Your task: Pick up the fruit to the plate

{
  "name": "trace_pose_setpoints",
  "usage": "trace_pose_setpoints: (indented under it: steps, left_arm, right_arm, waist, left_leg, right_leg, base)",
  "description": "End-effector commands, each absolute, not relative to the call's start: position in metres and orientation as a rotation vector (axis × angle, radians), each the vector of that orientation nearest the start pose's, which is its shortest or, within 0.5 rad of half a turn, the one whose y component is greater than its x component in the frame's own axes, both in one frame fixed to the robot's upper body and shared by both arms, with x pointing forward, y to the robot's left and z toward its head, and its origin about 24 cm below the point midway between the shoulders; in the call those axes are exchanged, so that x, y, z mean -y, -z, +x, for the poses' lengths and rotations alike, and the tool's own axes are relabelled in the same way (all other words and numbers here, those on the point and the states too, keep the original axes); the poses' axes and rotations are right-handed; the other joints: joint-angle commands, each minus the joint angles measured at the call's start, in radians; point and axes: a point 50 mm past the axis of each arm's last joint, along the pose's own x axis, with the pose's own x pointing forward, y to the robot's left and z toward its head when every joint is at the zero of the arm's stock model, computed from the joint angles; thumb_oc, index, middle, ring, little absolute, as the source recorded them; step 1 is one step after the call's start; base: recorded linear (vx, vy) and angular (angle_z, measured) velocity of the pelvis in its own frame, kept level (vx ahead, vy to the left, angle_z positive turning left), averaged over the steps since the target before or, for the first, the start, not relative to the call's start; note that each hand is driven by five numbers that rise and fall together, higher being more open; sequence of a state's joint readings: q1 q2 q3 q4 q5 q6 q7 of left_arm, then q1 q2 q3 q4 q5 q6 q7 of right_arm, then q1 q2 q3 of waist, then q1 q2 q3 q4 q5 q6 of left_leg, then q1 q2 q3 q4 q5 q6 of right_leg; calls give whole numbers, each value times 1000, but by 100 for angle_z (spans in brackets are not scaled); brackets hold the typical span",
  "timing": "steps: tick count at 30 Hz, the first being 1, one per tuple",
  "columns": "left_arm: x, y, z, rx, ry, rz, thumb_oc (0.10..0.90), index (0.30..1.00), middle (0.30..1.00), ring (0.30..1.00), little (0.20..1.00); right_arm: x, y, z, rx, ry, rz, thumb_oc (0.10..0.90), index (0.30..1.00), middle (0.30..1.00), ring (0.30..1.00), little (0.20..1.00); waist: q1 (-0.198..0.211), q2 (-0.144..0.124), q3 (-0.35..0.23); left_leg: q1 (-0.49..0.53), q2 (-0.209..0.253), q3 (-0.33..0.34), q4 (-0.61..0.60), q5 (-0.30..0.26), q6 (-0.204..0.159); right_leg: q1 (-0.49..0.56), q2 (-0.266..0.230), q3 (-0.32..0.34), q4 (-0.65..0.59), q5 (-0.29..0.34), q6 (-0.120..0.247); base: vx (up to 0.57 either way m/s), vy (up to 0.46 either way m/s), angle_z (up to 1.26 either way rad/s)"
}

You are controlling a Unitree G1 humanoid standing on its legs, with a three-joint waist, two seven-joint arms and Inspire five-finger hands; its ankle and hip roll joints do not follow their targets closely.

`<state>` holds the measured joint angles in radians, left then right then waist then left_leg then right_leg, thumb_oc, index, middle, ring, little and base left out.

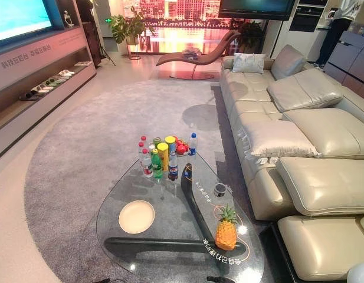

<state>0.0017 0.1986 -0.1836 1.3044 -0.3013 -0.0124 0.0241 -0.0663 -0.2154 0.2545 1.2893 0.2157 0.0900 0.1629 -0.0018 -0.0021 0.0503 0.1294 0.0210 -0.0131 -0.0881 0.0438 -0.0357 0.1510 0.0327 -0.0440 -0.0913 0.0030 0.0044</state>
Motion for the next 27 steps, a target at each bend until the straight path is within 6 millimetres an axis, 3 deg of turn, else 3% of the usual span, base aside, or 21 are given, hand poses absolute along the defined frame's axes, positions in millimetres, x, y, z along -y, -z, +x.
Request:
trace_pose_setpoints:
  steps: [1,27]
  left_arm:
    - [-204,170,87,-1286,-115,18,800,900,900,900,900]
    - [-208,168,90,-1262,-146,32,800,900,900,900,900]
  right_arm:
    - [213,168,86,-1400,-90,-138,800,900,900,900,900]
    - [217,168,84,-1421,-67,-166,800,900,900,900,900]
  waist:
    - [11,-20,27]
    - [8,-15,37]
  left_leg:
    - [17,-15,-3,1,-74,-4]
    - [11,-17,-5,1,-70,-4]
  right_leg:
    - [0,-70,-38,4,7,80]
    - [-8,-68,-30,4,9,78]
  base:
    - [0,0,0]
    - [0,0,0]
